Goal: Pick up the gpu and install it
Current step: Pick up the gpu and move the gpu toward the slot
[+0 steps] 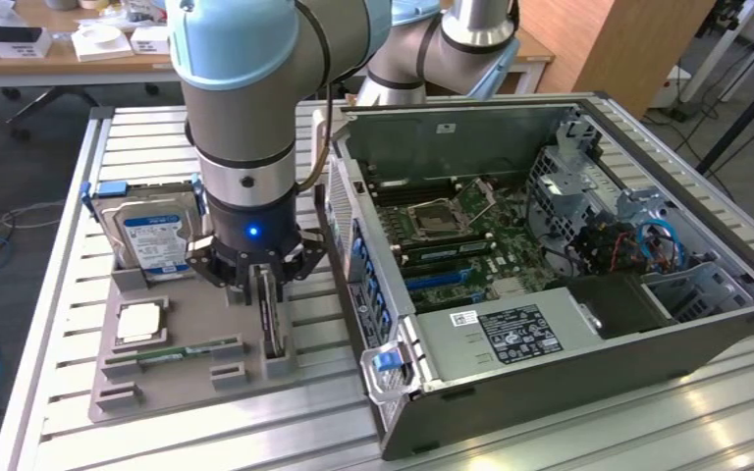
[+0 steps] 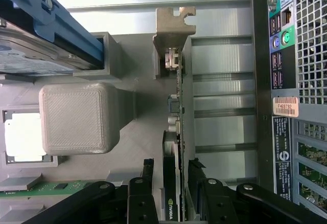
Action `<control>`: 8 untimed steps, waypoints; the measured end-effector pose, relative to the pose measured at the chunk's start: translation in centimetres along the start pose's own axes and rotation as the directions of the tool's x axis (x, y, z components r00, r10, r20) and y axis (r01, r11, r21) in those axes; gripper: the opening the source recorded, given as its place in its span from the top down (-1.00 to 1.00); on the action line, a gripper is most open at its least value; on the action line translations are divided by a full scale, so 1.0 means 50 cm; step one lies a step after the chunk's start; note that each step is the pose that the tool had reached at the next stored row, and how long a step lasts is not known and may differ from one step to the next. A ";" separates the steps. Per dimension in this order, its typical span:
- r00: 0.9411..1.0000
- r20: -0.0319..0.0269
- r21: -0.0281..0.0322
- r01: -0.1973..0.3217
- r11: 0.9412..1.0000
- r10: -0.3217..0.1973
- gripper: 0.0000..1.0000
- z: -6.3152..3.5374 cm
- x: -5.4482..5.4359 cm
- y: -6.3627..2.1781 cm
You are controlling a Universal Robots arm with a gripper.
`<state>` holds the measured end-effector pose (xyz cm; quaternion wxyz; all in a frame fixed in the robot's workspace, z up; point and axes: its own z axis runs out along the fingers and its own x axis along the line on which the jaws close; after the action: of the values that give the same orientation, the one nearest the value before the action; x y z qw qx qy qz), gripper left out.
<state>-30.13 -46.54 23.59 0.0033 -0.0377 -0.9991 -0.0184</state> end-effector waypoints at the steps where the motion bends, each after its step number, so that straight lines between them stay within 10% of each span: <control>1: 1.000 0.000 0.000 0.000 1.000 0.000 0.19 0.000 0.000 0.000; 8: 1.000 0.000 0.000 0.000 1.000 0.000 0.19 0.000 0.000 0.000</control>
<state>-30.12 -46.55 23.59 0.0034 -0.0377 -0.9991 -0.0184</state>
